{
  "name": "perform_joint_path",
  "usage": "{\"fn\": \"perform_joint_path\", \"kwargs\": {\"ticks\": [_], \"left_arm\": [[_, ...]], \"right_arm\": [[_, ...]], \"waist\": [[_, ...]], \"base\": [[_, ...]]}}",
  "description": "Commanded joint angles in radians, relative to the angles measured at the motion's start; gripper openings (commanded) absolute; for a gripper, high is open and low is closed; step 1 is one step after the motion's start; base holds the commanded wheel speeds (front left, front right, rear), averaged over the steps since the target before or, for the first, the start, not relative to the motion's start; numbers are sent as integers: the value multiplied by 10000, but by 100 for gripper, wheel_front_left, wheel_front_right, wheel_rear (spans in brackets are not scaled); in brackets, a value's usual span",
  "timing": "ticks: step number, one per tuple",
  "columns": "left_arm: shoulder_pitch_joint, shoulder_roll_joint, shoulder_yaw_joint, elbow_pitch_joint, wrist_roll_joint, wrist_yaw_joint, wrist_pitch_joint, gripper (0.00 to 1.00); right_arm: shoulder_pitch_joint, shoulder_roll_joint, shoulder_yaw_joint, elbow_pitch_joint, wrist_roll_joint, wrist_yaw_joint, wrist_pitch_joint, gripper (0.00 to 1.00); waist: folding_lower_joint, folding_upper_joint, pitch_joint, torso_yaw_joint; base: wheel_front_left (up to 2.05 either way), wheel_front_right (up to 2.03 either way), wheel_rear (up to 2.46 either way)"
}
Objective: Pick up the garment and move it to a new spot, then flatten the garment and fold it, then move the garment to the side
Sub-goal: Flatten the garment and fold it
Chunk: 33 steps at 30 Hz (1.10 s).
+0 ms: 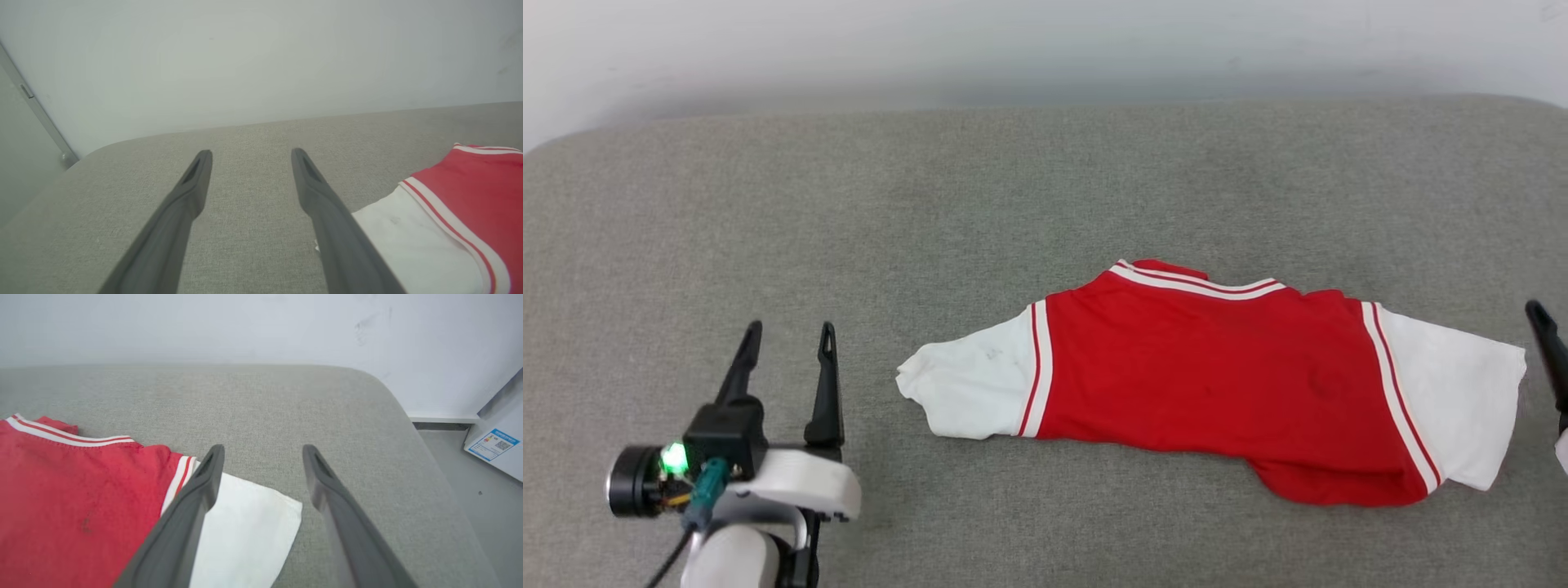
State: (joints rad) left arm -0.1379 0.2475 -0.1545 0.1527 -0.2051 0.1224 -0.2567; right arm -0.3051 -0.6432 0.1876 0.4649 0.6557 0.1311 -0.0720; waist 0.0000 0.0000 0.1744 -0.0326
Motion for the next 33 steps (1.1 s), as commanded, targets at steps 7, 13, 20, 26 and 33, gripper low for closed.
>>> {"fn": "perform_joint_path", "kwargs": {"ticks": [7,13,20,26,33], "left_arm": [[-1667,868,-277,224,125,-861,1121,100],[-3327,1473,-719,497,-129,-1932,2862,100],[-4731,1998,-1605,569,-906,-2456,5255,100],[-5918,2950,-3447,378,-2779,-2514,7986,100],[-7031,4043,-5678,314,-4610,-2516,10231,100]], "right_arm": [[714,1566,-2118,-2655,-2471,-8,-558,100],[1379,3018,-2812,-4699,-3938,-8,-461,100],[2059,4091,-2609,-5833,-4683,-8,-202,100],[2264,4410,-2379,-6170,-4880,-8,-202,100],[2075,4529,-2109,-6194,-4914,-8,-404,100]], "waist": [[0,0,-98,-136],[0,0,7,-159],[0,0,193,-261],[0,0,490,-434],[0,0,960,-672]], "base": [[0,0,0],[0,0,0],[0,0,0],[0,0,0],[0,0,0]]}}
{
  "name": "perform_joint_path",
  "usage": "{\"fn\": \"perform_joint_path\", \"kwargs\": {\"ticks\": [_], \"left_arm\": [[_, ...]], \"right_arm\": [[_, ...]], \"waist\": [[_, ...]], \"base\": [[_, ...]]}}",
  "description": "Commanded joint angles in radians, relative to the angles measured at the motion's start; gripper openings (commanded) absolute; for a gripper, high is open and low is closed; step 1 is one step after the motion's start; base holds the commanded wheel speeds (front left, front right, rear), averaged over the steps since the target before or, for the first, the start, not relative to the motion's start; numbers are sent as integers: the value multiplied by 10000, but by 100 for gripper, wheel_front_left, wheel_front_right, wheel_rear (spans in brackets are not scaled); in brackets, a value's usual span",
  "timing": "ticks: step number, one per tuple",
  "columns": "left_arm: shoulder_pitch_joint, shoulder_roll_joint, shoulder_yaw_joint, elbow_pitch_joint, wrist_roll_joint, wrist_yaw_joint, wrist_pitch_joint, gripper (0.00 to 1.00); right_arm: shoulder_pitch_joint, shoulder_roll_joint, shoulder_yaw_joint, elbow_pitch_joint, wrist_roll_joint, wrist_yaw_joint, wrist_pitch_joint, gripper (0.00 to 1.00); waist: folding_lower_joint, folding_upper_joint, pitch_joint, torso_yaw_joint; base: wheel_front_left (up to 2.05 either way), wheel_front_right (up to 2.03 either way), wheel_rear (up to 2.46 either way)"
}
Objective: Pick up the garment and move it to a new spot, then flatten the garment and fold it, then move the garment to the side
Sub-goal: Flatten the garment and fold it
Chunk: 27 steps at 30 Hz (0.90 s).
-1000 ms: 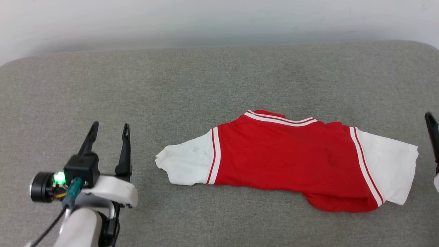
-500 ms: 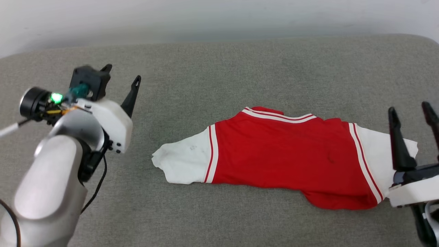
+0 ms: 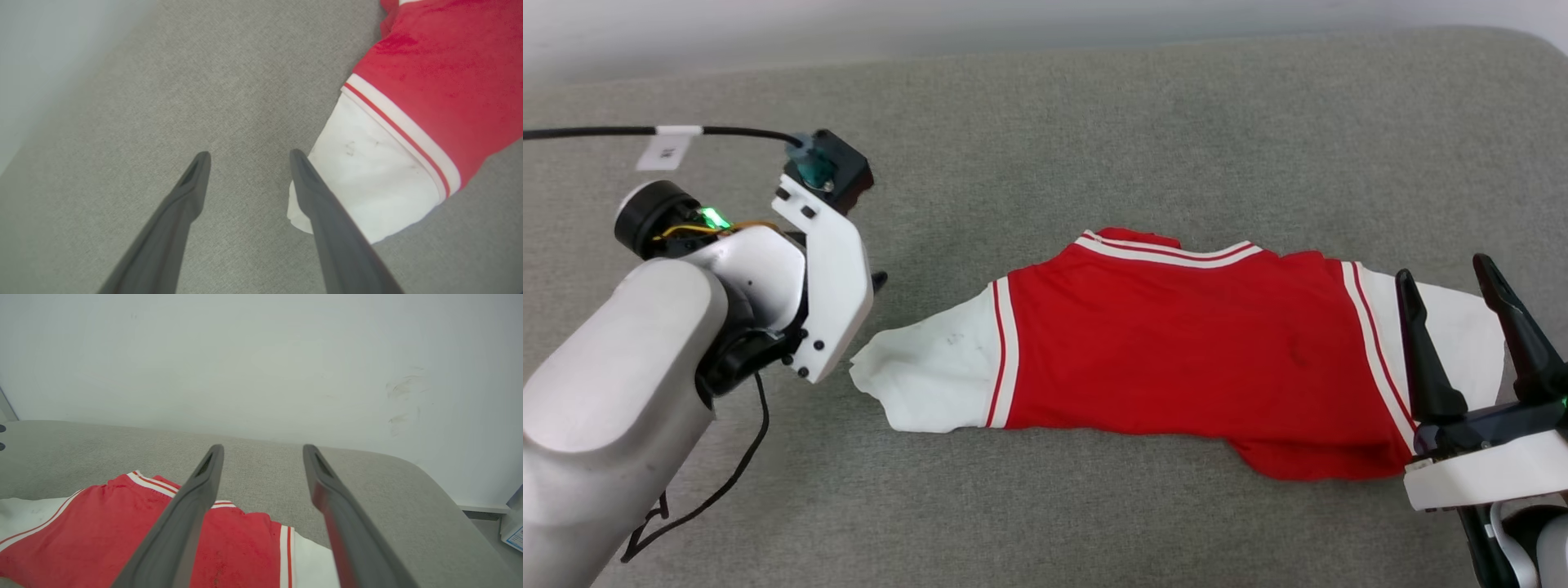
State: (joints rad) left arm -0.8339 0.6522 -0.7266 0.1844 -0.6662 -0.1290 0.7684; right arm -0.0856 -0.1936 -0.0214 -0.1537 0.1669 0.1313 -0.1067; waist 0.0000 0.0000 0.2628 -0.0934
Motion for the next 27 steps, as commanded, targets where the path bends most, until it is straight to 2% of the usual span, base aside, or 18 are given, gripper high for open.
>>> {"fn": "perform_joint_path", "kwargs": {"ticks": [1,2,9,17,18,22,27], "left_arm": [[-305,168,-540,48,-372,-3,440,100],[-305,168,-540,48,-372,-3,440,100],[-947,648,-2475,283,-1356,-5,1654,100],[-1045,853,-4258,1019,-1782,9,1389,100],[-1058,841,-4387,1162,-1869,10,1290,1],[-1310,826,-4660,1267,-2030,8,600,0],[-1490,1384,-4557,955,-2272,8,-316,0]], "right_arm": [[-204,30,91,47,-51,-10,-95,100],[-204,30,91,47,-51,-10,-95,100],[-487,-33,358,304,-5,-10,-273,100],[-834,-72,534,685,63,-9,-465,100],[-866,-82,536,727,75,-10,-496,100],[-1049,-275,387,854,136,-10,-488,100],[-1350,-928,-77,644,167,-10,-215,100]], "waist": [[0,0,216,-133],[0,0,216,-133],[0,0,605,-385],[0,0,963,-585],[0,0,982,-591],[0,0,866,-512],[0,0,449,-288]], "base": [[0,0,0],[0,0,0],[0,0,0],[0,0,0],[0,0,0],[0,0,0],[0,0,0]]}}
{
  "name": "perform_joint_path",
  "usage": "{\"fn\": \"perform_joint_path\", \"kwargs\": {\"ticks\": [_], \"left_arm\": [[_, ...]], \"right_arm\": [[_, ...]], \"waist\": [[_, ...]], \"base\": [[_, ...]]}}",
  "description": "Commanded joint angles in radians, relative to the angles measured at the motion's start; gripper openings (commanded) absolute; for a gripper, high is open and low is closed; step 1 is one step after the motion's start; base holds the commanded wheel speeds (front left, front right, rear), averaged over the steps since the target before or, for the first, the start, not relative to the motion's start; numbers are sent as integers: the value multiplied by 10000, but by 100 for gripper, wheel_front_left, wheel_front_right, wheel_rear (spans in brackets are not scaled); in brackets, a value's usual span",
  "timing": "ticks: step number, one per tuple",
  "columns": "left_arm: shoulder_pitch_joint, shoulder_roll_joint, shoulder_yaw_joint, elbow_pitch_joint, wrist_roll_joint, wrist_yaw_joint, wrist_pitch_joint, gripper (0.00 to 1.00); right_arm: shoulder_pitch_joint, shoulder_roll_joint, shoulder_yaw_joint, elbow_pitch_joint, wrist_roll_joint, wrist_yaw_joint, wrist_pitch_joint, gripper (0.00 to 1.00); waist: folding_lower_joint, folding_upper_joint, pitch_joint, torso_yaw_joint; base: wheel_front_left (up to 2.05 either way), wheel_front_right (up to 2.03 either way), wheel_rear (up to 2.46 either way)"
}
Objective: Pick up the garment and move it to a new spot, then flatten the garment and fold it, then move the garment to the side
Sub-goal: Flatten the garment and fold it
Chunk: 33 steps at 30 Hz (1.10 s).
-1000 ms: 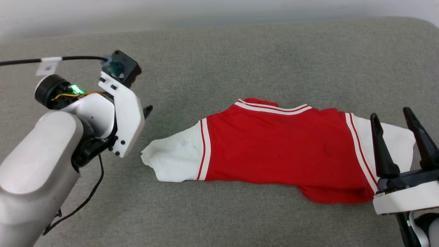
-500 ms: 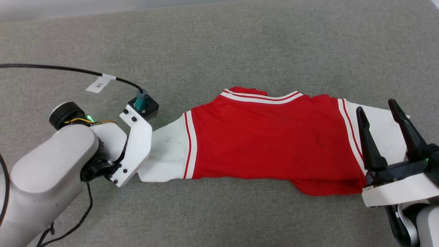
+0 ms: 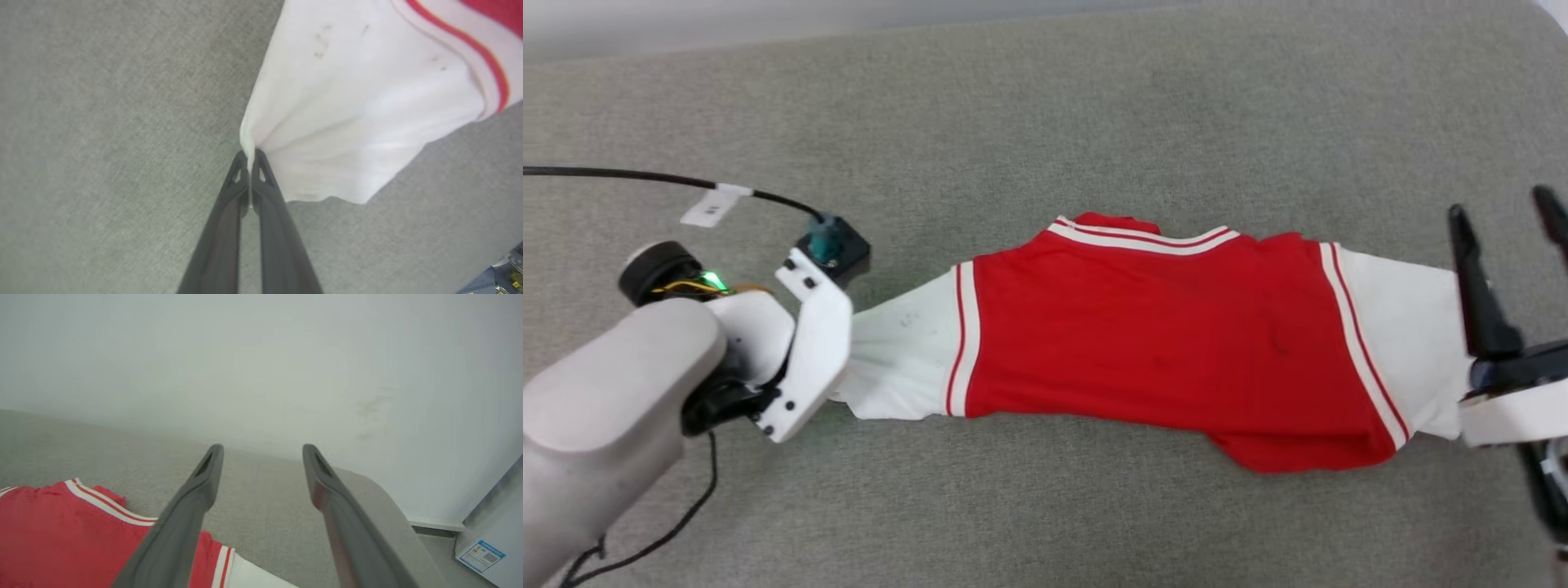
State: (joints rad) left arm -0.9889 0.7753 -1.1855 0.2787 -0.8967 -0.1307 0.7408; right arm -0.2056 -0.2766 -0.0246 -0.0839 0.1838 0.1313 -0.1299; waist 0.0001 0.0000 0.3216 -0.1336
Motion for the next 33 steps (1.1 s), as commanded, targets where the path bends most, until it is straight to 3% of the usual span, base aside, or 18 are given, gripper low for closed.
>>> {"fn": "perform_joint_path", "kwargs": {"ticks": [1,5,9,16,20,25,29,33], "left_arm": [[44,289,85,-55,-14,25,-178,0],[167,846,342,-280,-238,44,-552,0],[260,1276,511,-707,-389,242,-666,0],[211,1399,687,-1407,-335,604,-872,0],[76,1286,689,-1616,-190,682,-960,0],[-110,1190,724,-1825,-47,691,-1029,0],[-313,1195,795,-2021,53,700,-1052,0],[-515,1205,887,-2212,81,728,-1056,0]], "right_arm": [[-272,-288,-109,-79,31,-10,110,100],[-760,-1201,-226,-459,202,-10,734,100],[-1190,-2282,96,-761,649,-10,2087,100],[-2034,-4680,1794,-528,2481,-10,6103,100],[-2730,-5683,2813,-246,3889,-10,8381,100],[-3474,-6252,3844,433,5139,-10,10368,100],[-3867,-6003,4257,1327,5631,-9,11235,100],[-4215,-5623,4389,2238,5657,-10,11445,100]], "waist": [[-1,0,-213,166],[-1,0,-441,382],[-1,0,-494,582],[-1,0,-288,872],[-1,0,-88,957],[-1,0,210,1044],[-1,0,515,1126],[-1,0,887,1220]], "base": [[0,0,0],[0,0,0],[0,0,0],[0,0,0],[0,0,0],[0,0,0],[0,0,0],[0,0,0]]}}
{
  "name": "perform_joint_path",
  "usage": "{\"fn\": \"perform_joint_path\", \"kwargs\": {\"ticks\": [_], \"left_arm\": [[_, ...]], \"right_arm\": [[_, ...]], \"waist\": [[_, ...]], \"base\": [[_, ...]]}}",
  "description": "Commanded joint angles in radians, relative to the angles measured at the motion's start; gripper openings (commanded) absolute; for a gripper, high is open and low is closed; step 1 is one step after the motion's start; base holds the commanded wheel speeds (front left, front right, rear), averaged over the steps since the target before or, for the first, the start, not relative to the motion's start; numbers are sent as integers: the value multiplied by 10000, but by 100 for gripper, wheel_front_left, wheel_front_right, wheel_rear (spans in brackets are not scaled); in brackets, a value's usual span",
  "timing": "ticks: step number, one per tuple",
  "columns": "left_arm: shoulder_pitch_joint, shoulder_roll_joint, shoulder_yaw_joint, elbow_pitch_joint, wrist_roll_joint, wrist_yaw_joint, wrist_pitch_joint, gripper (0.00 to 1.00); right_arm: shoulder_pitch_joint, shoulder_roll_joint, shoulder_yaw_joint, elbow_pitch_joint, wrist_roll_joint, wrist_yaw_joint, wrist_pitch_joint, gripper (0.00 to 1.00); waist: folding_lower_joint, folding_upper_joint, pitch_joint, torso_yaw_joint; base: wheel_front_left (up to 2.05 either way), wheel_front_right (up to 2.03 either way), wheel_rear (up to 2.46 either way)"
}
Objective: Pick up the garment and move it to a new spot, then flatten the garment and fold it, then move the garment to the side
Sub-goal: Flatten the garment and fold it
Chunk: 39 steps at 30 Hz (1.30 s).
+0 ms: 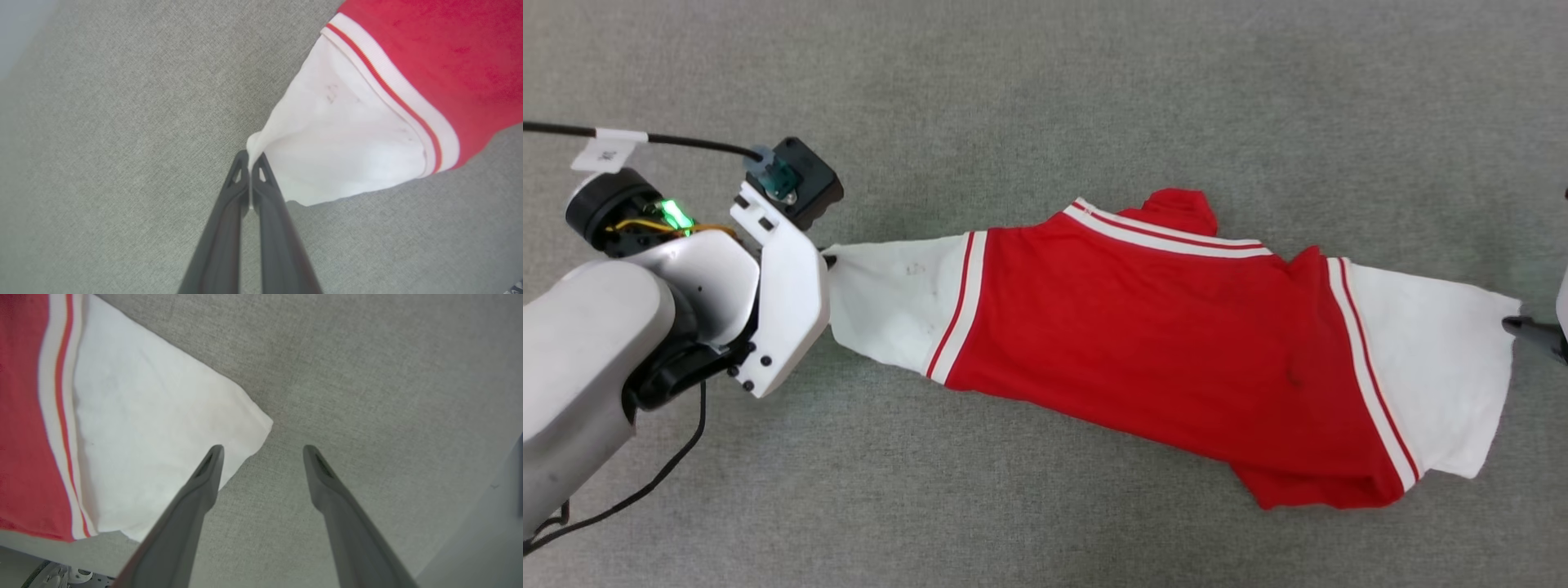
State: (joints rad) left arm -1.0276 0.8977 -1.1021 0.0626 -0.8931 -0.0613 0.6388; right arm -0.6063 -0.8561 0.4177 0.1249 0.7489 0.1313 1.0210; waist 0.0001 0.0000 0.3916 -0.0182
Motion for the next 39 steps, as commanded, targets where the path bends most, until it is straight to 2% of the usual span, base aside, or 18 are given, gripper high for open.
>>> {"fn": "perform_joint_path", "kwargs": {"ticks": [1,4,8,12,13,14,19,20,22,30,34,39], "left_arm": [[-175,-39,65,-83,64,36,-32,0],[-318,-109,100,-164,103,19,-4,0],[-463,-154,130,-189,167,5,-71,0],[-459,-207,92,-122,180,-52,-114,0],[-420,-215,65,-90,169,-69,-134,0],[-359,-227,50,-34,131,-77,-171,0],[-86,-342,36,205,31,-152,-607,0],[-86,-342,36,205,31,-152,-607,0],[20,-392,137,244,60,-176,-1104,0],[-8,-324,469,59,228,-84,-2117,0],[-283,-278,814,-225,327,77,-2625,0],[-754,-391,1285,-511,459,307,-3149,0]], "right_arm": [[-231,282,-25,392,14,-9,-50,100],[-238,660,123,938,27,-9,-144,100],[105,1055,968,1448,-40,-6,-204,100],[153,1438,1468,1796,81,-6,-776,100],[81,1475,1501,1817,104,-6,-1015,40],[-2,1475,1501,1852,150,-6,-1189,0],[-397,925,1354,1698,285,-6,-2523,0],[-397,925,1354,1698,285,-6,-2523,0],[-413,523,1299,1486,284,-9,-3468,0],[-273,-220,861,519,400,-10,-4894,0],[-436,-411,357,-98,245,-10,-5360,0],[-840,-251,-396,-831,-53,-10,-5693,0]], "waist": [[-1,0,276,102],[-1,0,537,176],[-1,0,752,196],[-1,0,774,164],[-1,0,723,146],[-1,0,638,131],[-1,0,-95,56],[-1,0,-95,56],[-1,0,-625,29],[-1,0,-1479,-16],[-1,0,-1820,-74],[-1,0,-2121,-114]], "base": [[0,0,0],[0,0,0],[0,0,0],[0,0,0],[0,0,0],[0,0,0],[0,0,0],[0,0,0],[0,0,0],[0,0,0],[0,0,0],[0,0,0]]}}
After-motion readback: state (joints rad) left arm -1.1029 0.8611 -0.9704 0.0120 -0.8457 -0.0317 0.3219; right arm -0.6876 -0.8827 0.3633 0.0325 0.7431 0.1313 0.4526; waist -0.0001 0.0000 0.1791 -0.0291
